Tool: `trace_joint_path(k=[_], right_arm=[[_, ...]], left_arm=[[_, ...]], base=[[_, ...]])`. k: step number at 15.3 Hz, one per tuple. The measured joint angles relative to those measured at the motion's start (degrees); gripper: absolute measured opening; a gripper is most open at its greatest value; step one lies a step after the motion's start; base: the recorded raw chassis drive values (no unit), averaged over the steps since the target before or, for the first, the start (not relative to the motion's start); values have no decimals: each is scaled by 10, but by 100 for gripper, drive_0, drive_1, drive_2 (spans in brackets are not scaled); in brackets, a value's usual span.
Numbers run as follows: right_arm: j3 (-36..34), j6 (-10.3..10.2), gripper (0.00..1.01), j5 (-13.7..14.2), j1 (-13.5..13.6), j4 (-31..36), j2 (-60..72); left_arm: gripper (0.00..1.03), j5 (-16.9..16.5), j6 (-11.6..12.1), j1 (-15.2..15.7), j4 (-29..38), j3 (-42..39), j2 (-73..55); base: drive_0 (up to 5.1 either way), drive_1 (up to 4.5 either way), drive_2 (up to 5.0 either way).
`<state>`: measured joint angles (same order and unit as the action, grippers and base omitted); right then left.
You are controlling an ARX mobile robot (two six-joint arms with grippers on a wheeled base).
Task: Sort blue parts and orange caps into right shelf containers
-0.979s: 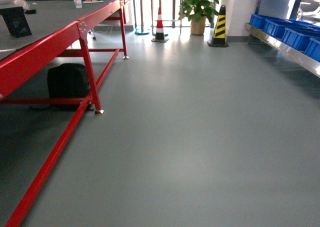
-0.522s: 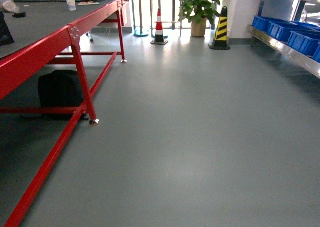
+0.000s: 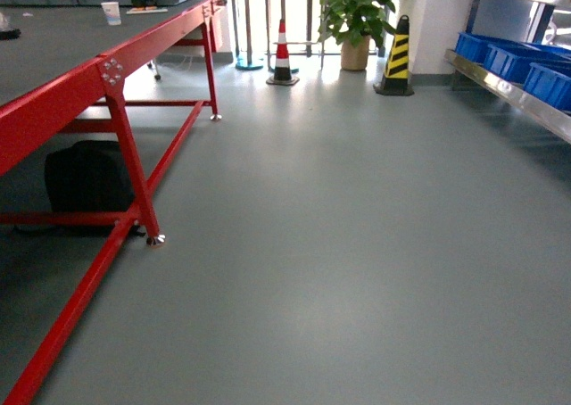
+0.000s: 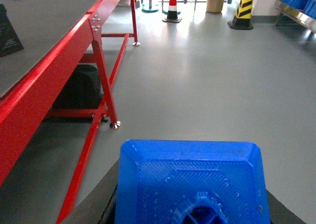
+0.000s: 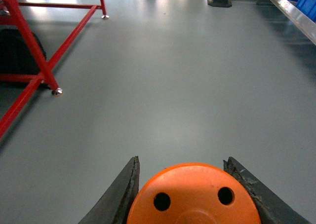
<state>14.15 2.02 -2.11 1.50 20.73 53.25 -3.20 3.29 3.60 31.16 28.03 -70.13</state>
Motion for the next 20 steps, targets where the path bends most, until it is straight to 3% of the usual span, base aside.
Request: trace_joint_path(k=[20], right_arm=[[0, 0, 43, 1, 0, -1, 0]], left_arm=[[44, 0, 0, 0, -2, 0, 0]], base=[[-4, 420, -429]])
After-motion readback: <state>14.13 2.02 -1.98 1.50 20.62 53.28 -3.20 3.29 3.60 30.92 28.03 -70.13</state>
